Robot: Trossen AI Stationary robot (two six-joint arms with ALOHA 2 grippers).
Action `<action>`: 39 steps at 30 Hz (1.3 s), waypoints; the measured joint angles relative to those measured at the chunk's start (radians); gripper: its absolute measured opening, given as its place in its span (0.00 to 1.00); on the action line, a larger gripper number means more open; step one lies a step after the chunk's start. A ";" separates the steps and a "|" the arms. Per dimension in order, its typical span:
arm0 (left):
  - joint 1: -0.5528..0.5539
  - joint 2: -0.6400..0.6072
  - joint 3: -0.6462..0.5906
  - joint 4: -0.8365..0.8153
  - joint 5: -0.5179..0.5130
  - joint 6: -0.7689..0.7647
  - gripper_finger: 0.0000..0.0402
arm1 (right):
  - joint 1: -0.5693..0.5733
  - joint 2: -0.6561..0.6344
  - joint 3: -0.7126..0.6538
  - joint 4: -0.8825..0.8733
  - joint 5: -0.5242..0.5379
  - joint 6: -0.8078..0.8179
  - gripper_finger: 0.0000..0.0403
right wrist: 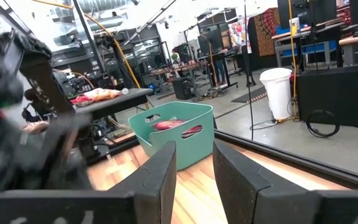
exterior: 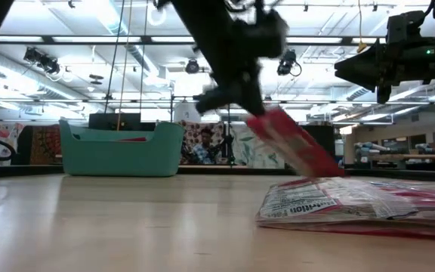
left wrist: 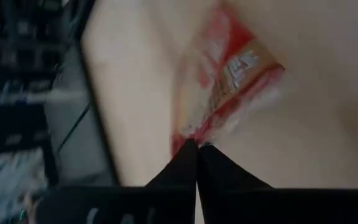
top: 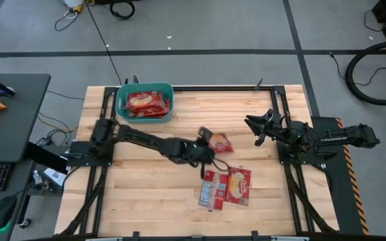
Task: Sort popcorn bags into baskets
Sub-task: Put the red popcorn bag into the blue bin
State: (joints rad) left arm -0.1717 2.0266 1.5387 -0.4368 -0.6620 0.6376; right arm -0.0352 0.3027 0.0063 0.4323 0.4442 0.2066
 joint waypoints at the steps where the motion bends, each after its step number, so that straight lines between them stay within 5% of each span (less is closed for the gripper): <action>1: 0.003 -0.024 0.000 -0.034 -0.024 -0.011 0.01 | 0.000 0.000 0.000 0.000 0.000 0.000 0.27; 13: 0.033 -0.325 -0.131 -0.262 -0.296 -0.149 0.00 | 0.000 0.000 0.000 0.000 0.000 0.000 0.27; 22: 0.130 -0.598 -0.310 -0.262 -0.386 -0.245 0.00 | 0.000 0.000 0.000 0.000 0.000 0.000 0.27; 32: 0.359 -0.845 -0.527 -0.142 -0.345 -0.202 0.00 | 0.000 0.000 0.000 0.000 0.000 0.000 0.27; 39: 0.532 -0.912 -0.599 0.132 -0.228 -0.056 0.00 | 0.000 0.000 0.000 0.000 0.000 0.000 0.27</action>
State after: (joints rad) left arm 0.3602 1.1148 0.9397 -0.3051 -0.8904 0.5816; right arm -0.0350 0.3027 0.0065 0.4321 0.4438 0.2066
